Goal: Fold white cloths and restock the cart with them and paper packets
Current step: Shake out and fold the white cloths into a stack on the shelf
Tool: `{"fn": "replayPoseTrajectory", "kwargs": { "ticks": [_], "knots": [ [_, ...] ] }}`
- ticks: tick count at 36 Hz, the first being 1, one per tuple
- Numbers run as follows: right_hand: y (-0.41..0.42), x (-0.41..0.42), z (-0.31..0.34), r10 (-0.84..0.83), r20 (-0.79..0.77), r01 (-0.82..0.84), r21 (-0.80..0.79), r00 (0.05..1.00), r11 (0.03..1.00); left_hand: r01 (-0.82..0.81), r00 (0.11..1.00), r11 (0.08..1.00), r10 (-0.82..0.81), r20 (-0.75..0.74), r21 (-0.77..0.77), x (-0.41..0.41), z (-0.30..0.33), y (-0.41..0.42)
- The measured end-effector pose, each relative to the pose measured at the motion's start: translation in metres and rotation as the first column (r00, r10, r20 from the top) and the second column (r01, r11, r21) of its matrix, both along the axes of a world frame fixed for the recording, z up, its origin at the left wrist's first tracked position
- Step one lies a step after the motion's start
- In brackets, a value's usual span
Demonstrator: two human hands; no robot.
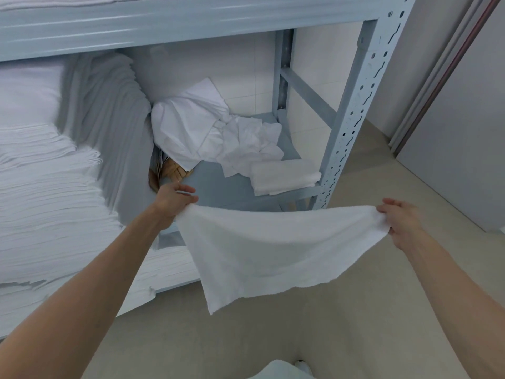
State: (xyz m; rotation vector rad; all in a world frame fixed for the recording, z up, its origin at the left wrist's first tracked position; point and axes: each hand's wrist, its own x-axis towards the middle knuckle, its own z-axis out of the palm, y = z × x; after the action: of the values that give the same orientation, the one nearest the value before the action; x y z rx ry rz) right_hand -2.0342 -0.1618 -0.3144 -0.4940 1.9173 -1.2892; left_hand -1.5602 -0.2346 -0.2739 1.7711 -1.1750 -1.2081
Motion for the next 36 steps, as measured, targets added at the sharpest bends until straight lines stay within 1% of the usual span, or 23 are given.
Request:
{"fn": "replayPoseTrajectory", "kwargs": {
  "ticks": [3,4,5,6,7,8,9,10,11,12,13,15,18,20,22,24,28,32,36],
  "knots": [
    [0.001,-0.002,0.001,0.019,-0.091,-0.018,0.016,0.996,1.000,0.094,0.992,0.996,-0.094,-0.085,-0.002,-0.001,0.004,0.004],
    [0.001,-0.003,0.001,0.027,-0.124,-0.025,0.020,0.992,0.999,0.153,0.984,0.988,-0.153,-0.093,-0.004,-0.002,0.005,0.006],
    [0.002,-0.003,0.002,0.039,-0.152,-0.035,0.025,0.988,0.999,0.223,0.973,0.975,-0.223,-0.064,-0.009,-0.002,0.006,0.008],
    [0.002,-0.004,0.002,0.050,-0.172,-0.045,0.031,0.984,0.999,0.300,0.954,0.954,-0.300,0.007,-0.009,-0.002,0.007,0.009],
    [0.002,-0.005,0.002,0.059,-0.185,-0.053,0.036,0.981,0.998,0.377,0.920,0.926,-0.375,0.115,0.000,-0.002,0.008,0.010],
    [0.002,-0.005,0.003,0.067,-0.192,-0.060,0.044,0.979,0.997,0.445,0.865,0.895,-0.435,0.250,0.019,-0.003,0.008,0.010],
    [0.002,-0.005,0.003,0.066,-0.189,-0.058,0.051,0.980,0.997,0.500,0.790,0.865,-0.473,0.389,0.036,-0.004,0.007,0.011],
    [0.001,-0.005,0.004,0.060,-0.178,-0.051,0.052,0.982,0.997,0.542,0.715,0.839,-0.486,0.503,0.040,-0.005,0.006,0.011],
    [0.000,-0.005,0.004,0.056,-0.165,-0.048,0.051,0.985,0.998,0.571,0.656,0.820,-0.479,0.583,0.031,-0.007,0.005,0.011],
    [0.000,-0.005,0.005,0.060,-0.156,-0.052,0.052,0.986,0.997,0.590,0.623,0.807,-0.463,0.631,0.011,-0.008,0.004,0.011],
    [-0.001,-0.005,0.005,0.068,-0.151,-0.060,0.053,0.986,0.997,0.604,0.610,0.797,-0.446,0.655,-0.020,-0.008,0.003,0.011],
    [0.000,-0.006,0.005,0.095,-0.149,-0.088,0.052,0.984,0.995,0.617,0.619,0.782,-0.410,0.670,-0.091,-0.007,0.002,0.009],
    [0.004,-0.009,0.006,0.189,-0.141,-0.184,0.048,0.972,0.982,0.601,0.664,0.779,-0.365,0.653,-0.176,-0.002,0.000,0.006],
    [0.008,-0.010,0.007,0.284,-0.137,-0.280,0.049,0.949,0.959,0.569,0.696,0.799,-0.343,0.631,-0.195,0.002,-0.001,0.005],
    [0.013,-0.010,0.009,0.372,-0.154,-0.368,0.055,0.915,0.928,0.508,0.724,0.842,-0.303,0.620,-0.182,0.006,-0.001,0.003],
    [0.017,-0.008,0.013,0.444,-0.170,-0.441,0.056,0.880,0.896,0.491,0.712,0.855,-0.281,0.644,-0.169,0.011,-0.002,0.001],
    [0.021,-0.004,0.022,0.578,-0.207,-0.576,0.075,0.789,0.814,0.505,0.637,0.852,-0.259,0.726,-0.140,0.014,-0.004,-0.001],
    [0.020,-0.004,0.024,0.665,-0.305,-0.642,0.185,0.682,0.744,0.514,0.630,0.840,-0.231,0.742,-0.175,0.017,-0.004,-0.002],
    [0.021,-0.007,0.021,0.686,-0.428,-0.674,0.207,0.589,0.709,0.545,0.629,0.805,-0.208,0.750,-0.234,0.020,-0.004,-0.004]
  ]
}}
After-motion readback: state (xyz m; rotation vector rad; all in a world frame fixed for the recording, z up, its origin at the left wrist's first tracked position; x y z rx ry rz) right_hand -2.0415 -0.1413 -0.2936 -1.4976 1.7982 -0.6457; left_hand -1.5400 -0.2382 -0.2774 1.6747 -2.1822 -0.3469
